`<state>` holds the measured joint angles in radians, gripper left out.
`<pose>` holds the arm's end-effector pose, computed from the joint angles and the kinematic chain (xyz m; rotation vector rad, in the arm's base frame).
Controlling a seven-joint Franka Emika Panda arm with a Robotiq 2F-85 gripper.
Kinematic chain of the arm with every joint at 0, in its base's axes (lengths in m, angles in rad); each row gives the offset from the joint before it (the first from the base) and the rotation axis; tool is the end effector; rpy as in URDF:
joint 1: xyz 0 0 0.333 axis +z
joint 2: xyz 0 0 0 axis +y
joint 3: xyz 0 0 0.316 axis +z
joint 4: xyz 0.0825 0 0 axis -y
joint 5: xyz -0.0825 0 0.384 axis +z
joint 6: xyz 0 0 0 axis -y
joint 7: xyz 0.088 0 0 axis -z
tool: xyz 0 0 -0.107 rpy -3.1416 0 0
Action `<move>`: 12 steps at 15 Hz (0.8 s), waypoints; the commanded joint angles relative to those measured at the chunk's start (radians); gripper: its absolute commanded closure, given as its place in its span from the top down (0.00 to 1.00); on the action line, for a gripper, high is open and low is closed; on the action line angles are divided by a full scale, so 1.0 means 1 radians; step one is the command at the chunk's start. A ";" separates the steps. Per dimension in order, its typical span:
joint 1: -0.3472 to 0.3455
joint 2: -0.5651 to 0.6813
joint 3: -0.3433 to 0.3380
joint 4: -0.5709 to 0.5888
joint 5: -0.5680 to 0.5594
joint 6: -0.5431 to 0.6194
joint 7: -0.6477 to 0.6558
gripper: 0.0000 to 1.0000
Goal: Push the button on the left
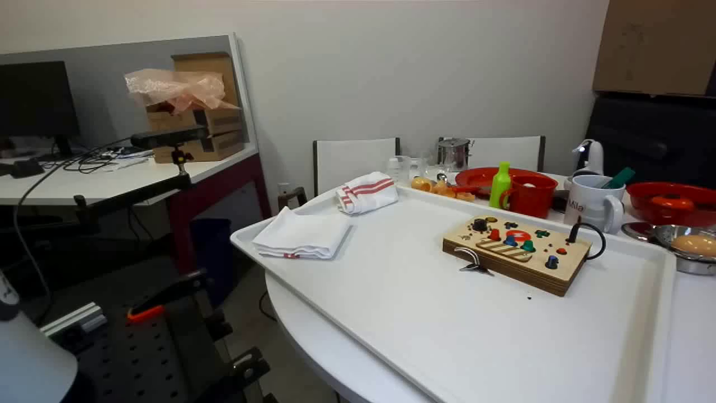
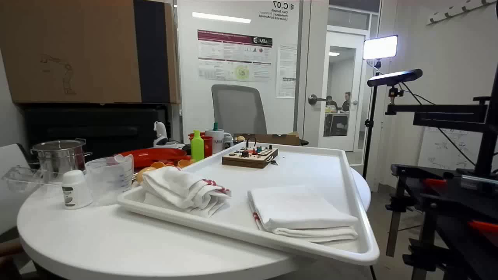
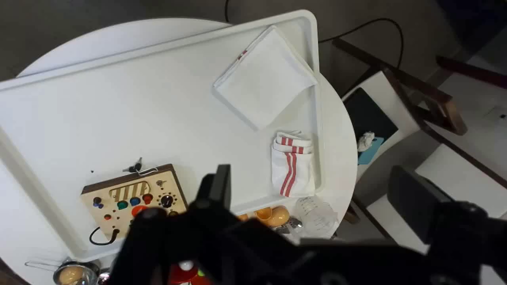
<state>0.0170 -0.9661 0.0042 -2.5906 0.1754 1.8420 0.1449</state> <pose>0.2836 0.0202 0.5580 -2.9308 0.2257 -0.2992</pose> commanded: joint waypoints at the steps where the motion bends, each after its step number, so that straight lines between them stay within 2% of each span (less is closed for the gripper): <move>1: -0.013 0.001 0.008 0.002 0.008 -0.003 -0.009 1.00; 8: 0.003 0.137 -0.015 0.039 0.009 0.124 -0.095 1.00; 12: -0.003 0.244 -0.005 0.069 0.014 0.209 -0.076 1.00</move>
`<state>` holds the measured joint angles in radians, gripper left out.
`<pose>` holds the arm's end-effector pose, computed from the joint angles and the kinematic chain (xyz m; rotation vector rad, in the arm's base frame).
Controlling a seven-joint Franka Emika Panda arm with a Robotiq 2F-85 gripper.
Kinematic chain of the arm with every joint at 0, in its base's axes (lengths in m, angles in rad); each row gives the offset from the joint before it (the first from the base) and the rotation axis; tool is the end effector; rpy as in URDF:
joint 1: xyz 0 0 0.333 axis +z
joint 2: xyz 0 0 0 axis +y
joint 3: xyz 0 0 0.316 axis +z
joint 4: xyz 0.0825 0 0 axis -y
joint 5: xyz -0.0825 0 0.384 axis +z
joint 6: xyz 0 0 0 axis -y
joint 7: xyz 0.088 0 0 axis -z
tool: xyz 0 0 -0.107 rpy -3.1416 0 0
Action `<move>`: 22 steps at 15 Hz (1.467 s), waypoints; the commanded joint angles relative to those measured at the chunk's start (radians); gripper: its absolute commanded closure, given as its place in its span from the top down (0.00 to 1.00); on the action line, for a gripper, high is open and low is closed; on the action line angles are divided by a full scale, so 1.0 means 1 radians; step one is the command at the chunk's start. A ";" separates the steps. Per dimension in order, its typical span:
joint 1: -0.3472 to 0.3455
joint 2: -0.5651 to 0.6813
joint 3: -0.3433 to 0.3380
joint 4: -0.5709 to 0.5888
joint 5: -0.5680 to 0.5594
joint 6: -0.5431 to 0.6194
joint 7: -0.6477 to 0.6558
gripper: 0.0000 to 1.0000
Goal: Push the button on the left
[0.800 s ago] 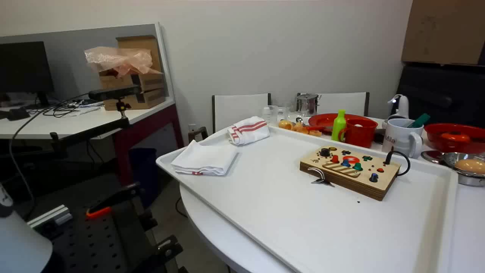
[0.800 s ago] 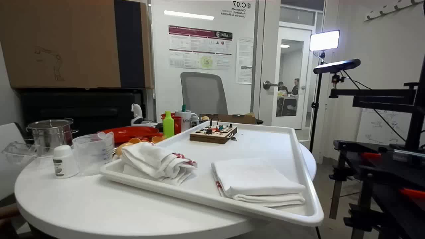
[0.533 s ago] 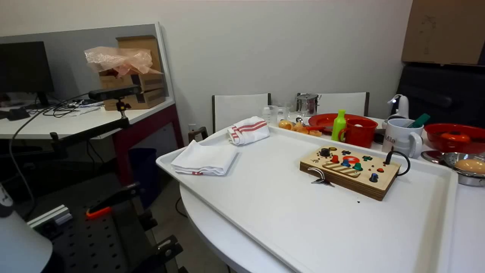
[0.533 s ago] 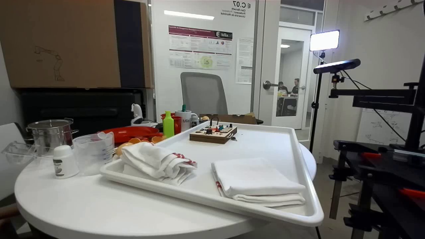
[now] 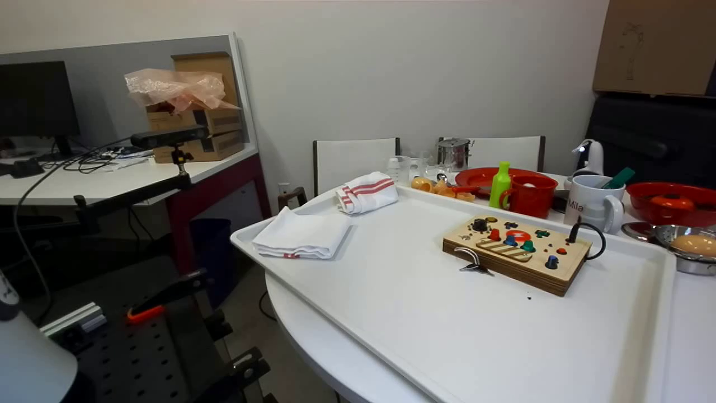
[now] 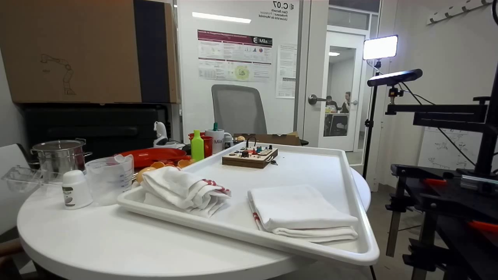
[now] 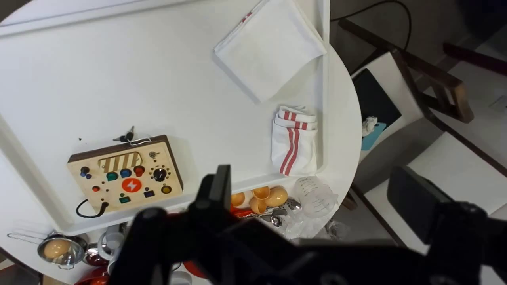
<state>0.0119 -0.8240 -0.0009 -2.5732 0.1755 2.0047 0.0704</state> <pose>0.3289 0.0141 0.5409 -2.9359 0.1655 -0.3671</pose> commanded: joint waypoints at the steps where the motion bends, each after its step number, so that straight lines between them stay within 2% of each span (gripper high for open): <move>1: -0.003 0.134 0.006 0.061 0.011 0.073 0.011 1.00; 7: -0.020 0.343 0.028 0.156 0.002 0.235 0.093 1.00; 12: -0.080 0.507 0.072 0.266 -0.061 0.316 0.302 1.00; 13: -0.052 0.436 0.047 0.200 -0.033 0.307 0.228 1.00; 16: -0.062 0.498 0.052 0.246 -0.044 0.312 0.269 1.00; 19: -0.053 0.495 0.050 0.246 -0.028 0.279 0.263 1.00; 22: -0.095 0.546 0.120 0.240 -0.128 0.292 0.499 1.00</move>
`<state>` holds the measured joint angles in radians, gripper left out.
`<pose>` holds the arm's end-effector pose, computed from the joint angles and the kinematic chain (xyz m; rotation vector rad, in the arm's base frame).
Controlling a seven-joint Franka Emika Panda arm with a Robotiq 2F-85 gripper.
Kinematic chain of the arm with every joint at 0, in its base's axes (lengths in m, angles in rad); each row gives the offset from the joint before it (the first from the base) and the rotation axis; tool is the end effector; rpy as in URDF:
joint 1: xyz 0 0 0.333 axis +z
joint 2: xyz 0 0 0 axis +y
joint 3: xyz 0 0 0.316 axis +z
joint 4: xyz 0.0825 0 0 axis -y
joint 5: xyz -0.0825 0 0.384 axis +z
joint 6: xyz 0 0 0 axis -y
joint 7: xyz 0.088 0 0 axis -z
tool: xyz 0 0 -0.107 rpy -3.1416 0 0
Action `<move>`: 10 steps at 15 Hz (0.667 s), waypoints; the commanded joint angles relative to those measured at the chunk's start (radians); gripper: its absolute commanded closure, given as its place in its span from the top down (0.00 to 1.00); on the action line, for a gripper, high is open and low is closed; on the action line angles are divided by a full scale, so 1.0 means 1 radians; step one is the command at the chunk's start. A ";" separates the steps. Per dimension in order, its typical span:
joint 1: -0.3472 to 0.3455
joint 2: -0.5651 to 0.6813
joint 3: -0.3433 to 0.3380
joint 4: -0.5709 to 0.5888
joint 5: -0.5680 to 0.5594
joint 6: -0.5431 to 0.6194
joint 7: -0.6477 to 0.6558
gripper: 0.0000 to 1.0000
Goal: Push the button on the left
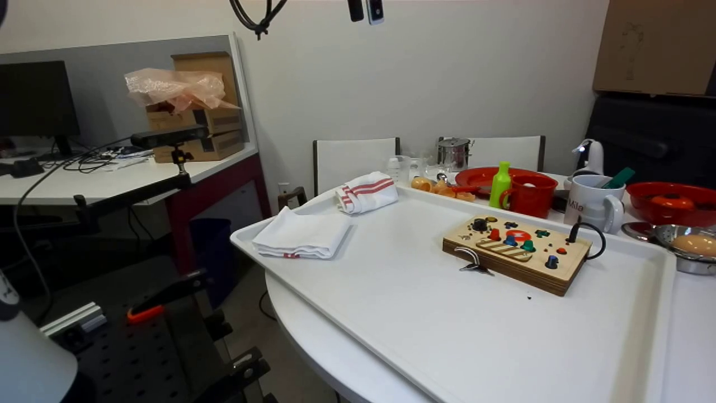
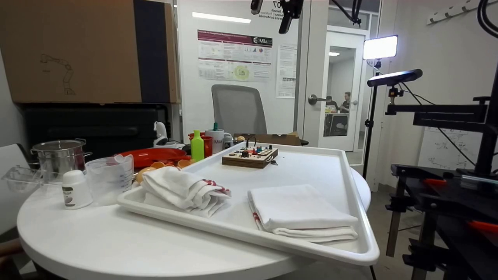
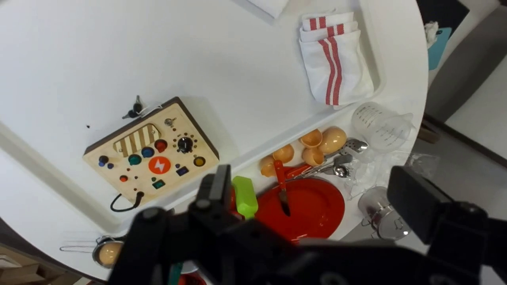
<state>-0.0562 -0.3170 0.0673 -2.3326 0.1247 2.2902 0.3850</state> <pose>0.4759 0.0098 0.4888 -2.9094 0.6561 -0.3793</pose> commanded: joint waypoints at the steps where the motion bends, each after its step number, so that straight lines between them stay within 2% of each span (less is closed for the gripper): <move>1: -0.033 0.063 0.066 0.010 -0.098 0.010 0.255 1.00; 5: -0.036 0.166 0.091 0.061 -0.188 0.014 0.545 1.00; 10: -0.022 0.301 0.039 0.162 -0.262 0.032 0.829 1.00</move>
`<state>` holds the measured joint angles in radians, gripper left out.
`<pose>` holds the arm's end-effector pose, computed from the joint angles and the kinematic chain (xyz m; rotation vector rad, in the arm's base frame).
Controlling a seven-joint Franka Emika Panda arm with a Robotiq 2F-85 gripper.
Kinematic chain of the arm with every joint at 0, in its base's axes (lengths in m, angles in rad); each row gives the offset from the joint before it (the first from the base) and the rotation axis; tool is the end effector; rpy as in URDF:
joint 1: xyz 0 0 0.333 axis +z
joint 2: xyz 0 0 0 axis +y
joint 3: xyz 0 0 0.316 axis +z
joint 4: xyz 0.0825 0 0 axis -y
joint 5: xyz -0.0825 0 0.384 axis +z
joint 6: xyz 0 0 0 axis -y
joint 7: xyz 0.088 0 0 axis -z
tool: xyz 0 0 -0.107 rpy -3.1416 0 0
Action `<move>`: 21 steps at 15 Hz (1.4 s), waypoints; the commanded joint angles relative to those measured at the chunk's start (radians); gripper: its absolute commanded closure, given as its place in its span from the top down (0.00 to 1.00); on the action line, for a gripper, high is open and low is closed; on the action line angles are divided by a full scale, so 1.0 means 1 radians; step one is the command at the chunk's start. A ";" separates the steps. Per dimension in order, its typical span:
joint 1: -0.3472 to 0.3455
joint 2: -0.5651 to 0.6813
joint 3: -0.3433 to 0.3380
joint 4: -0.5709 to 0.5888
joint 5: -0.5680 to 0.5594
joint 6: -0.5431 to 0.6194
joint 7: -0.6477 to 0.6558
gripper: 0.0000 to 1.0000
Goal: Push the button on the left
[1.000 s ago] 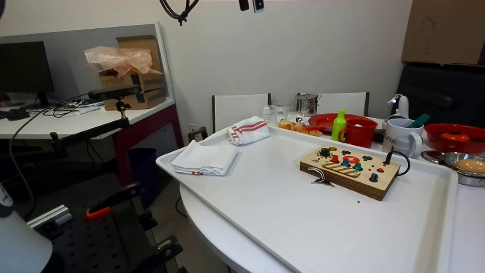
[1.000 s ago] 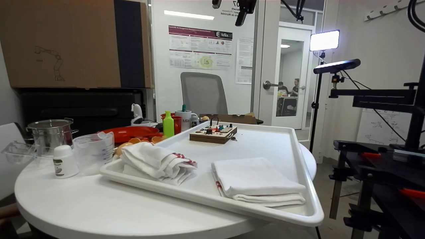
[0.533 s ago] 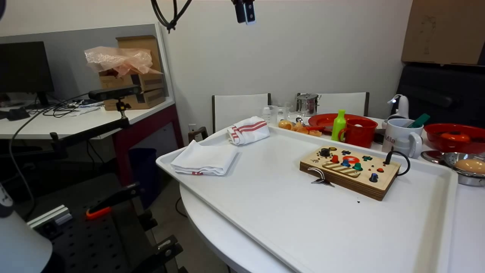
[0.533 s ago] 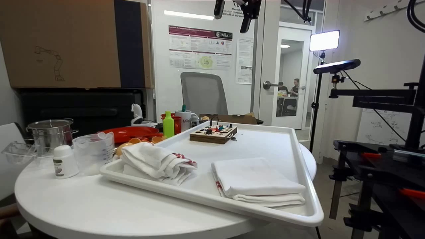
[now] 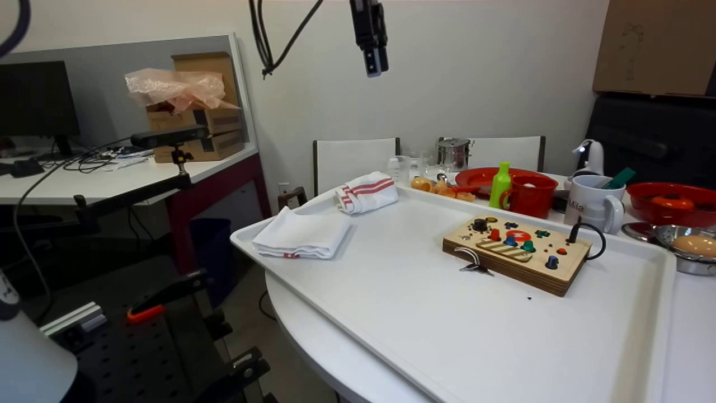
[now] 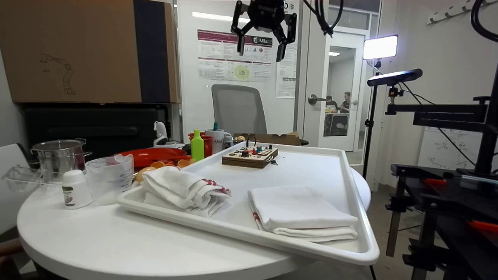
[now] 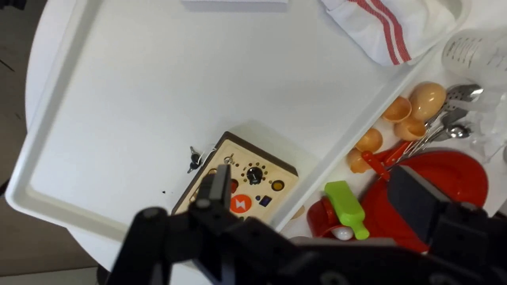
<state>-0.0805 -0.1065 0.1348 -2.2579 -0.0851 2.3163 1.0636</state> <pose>0.5185 0.0275 0.4228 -2.7622 1.4315 -0.2835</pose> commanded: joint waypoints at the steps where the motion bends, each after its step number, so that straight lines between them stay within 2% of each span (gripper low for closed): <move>1: 0.005 0.112 -0.044 0.106 -0.064 0.007 0.201 1.00; 6: 0.014 0.198 -0.138 0.177 -0.152 0.058 0.432 1.00; 9: 0.024 0.235 -0.180 0.213 -0.196 0.073 0.512 1.00; 11: 0.031 0.236 -0.194 0.222 -0.187 0.061 0.524 1.00; 12: 0.028 0.220 -0.195 0.193 -0.161 0.062 0.468 1.00; 21: 0.034 0.257 -0.200 0.228 -0.154 0.053 0.486 1.00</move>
<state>-0.0642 0.1200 -0.0474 -2.0564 -0.2499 2.3788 1.5517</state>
